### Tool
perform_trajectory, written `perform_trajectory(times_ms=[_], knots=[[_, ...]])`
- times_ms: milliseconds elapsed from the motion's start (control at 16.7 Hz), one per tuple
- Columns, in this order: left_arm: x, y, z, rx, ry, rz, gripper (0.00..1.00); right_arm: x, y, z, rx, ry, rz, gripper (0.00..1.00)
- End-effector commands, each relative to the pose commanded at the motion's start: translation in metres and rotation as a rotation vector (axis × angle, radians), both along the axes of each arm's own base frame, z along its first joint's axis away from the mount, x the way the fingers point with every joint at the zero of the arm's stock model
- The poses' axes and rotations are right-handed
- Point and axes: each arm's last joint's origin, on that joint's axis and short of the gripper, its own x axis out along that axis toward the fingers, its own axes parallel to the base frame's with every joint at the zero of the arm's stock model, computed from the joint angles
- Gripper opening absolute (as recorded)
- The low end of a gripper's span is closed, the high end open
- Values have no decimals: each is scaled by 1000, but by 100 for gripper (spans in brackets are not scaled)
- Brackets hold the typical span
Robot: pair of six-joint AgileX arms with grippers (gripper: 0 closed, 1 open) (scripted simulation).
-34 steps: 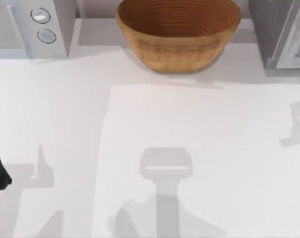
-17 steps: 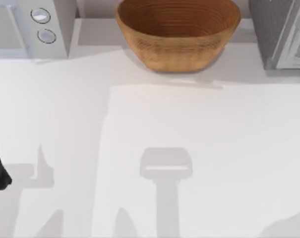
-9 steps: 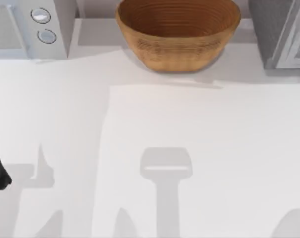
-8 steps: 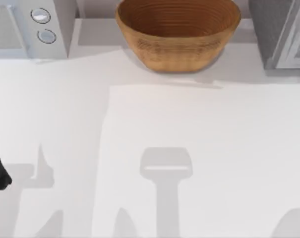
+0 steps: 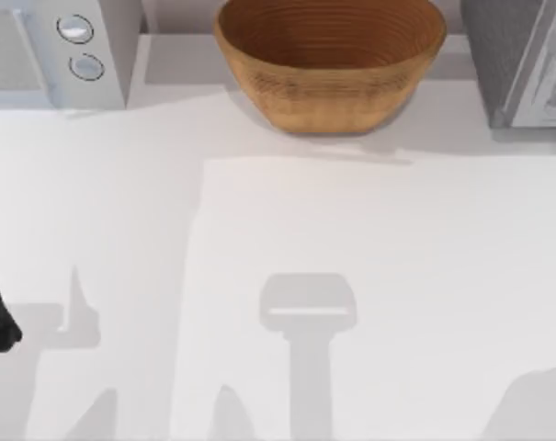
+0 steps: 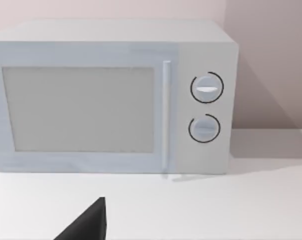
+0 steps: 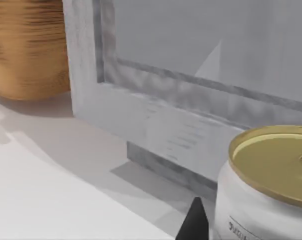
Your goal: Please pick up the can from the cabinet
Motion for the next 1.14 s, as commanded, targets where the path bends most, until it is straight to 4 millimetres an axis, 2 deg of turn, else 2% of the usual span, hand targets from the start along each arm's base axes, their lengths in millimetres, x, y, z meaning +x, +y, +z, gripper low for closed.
perform_trajectory(times_ms=[780, 1140], knots=[[0, 0, 0, 0, 0, 0, 100, 0, 0, 0, 0, 0, 0, 98], [0, 0, 0, 0, 0, 0, 100, 0, 0, 0, 0, 0, 0, 100]])
